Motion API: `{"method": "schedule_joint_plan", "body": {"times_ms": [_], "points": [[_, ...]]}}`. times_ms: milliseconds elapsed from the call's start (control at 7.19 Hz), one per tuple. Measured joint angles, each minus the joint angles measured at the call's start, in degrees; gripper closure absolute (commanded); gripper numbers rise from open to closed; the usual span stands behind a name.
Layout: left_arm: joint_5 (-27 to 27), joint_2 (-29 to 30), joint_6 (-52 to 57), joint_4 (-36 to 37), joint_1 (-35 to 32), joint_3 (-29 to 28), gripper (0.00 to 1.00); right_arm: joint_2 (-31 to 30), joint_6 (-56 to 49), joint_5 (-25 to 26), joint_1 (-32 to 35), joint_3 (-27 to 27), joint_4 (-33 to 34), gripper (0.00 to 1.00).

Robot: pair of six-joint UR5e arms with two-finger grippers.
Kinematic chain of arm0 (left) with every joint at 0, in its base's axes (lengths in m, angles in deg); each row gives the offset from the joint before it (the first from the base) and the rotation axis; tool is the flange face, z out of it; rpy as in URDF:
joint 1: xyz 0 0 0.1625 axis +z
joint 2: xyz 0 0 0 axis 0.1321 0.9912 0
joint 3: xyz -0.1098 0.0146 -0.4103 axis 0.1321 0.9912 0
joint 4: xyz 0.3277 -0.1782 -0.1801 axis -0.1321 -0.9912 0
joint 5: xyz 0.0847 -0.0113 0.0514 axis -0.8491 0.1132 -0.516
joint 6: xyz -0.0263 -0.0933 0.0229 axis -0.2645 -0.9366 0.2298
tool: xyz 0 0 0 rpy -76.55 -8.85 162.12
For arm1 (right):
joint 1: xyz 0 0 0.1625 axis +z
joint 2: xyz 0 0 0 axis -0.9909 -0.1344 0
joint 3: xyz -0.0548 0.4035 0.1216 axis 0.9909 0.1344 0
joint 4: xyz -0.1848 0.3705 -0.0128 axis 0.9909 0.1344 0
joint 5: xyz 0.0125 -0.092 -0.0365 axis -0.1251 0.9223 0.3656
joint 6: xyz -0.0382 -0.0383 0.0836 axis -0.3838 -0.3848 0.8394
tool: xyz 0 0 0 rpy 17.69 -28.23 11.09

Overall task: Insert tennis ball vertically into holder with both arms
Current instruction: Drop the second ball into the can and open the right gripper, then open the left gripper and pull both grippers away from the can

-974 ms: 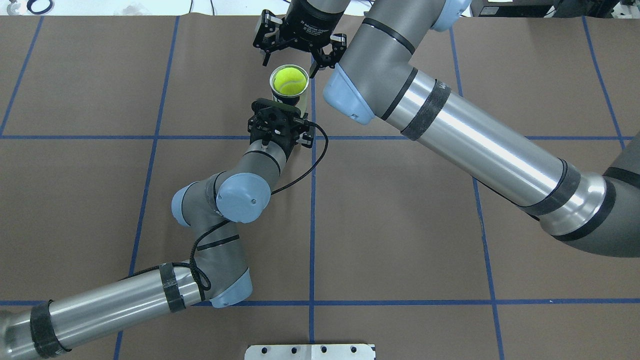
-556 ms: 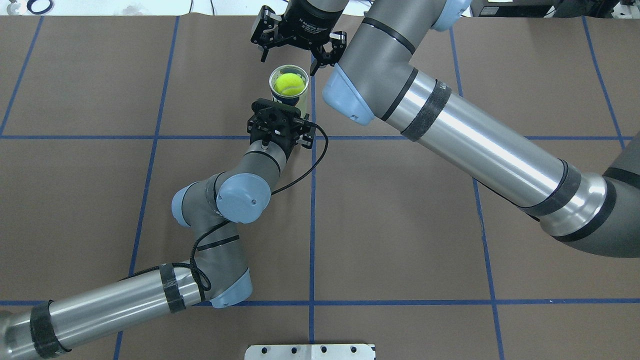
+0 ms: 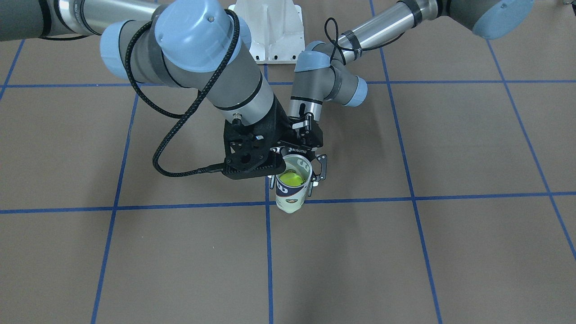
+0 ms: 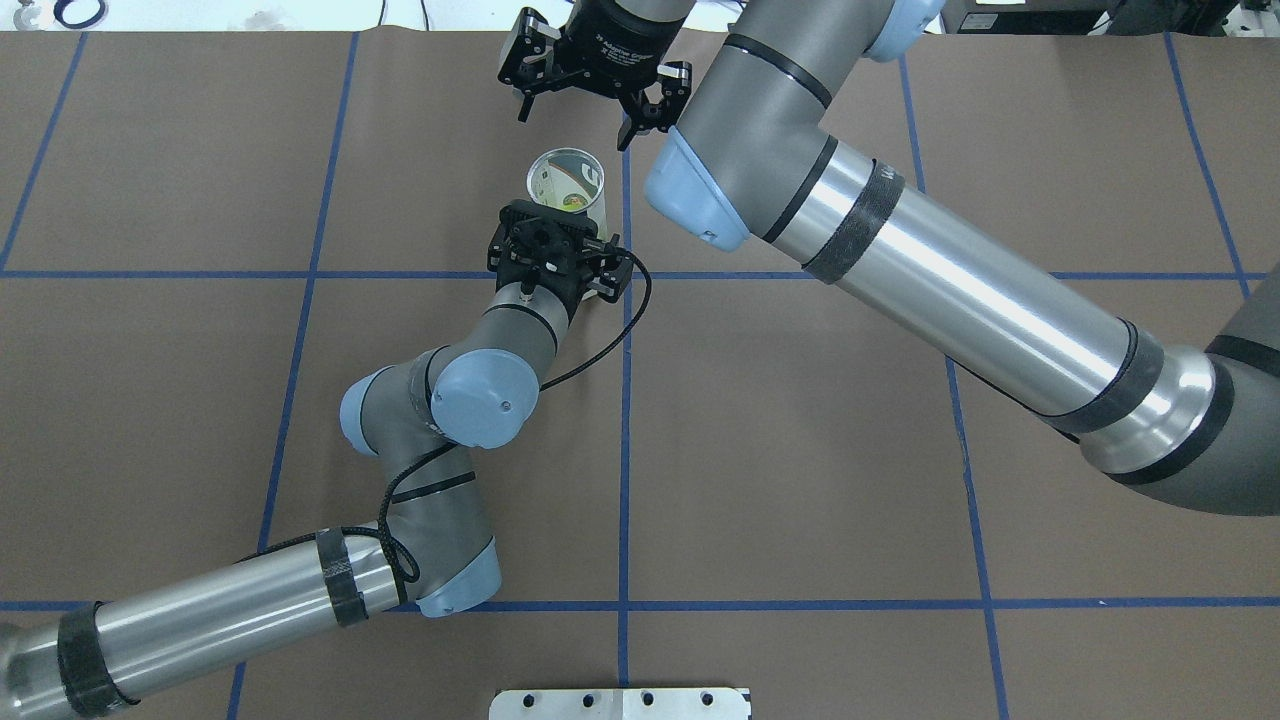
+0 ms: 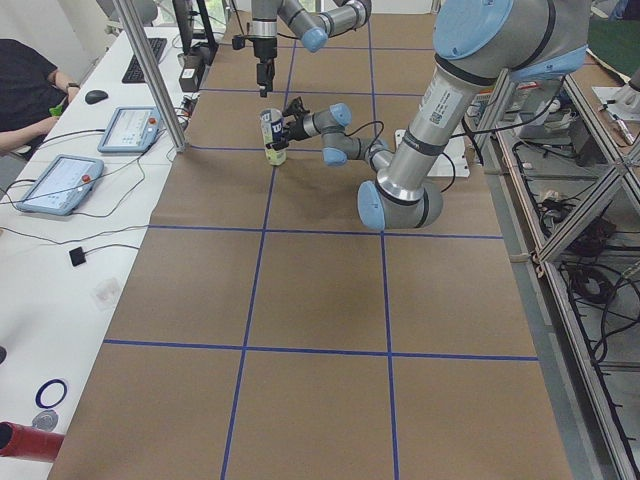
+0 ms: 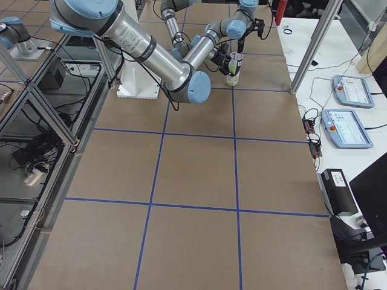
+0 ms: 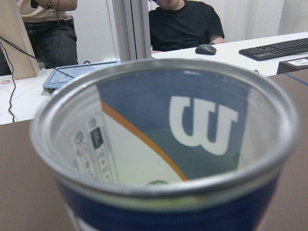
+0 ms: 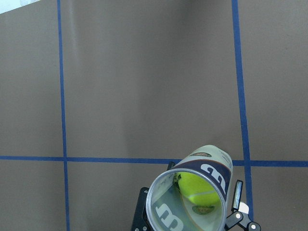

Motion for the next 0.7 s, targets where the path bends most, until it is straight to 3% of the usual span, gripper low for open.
{"method": "schedule_joint_plan", "body": {"times_ms": [695], "points": [[0.4,-0.2,0.2,0.4,0.2,0.6,0.01,-0.6,-0.1,-0.3,0.0,-1.3,0.0,0.01]]}}
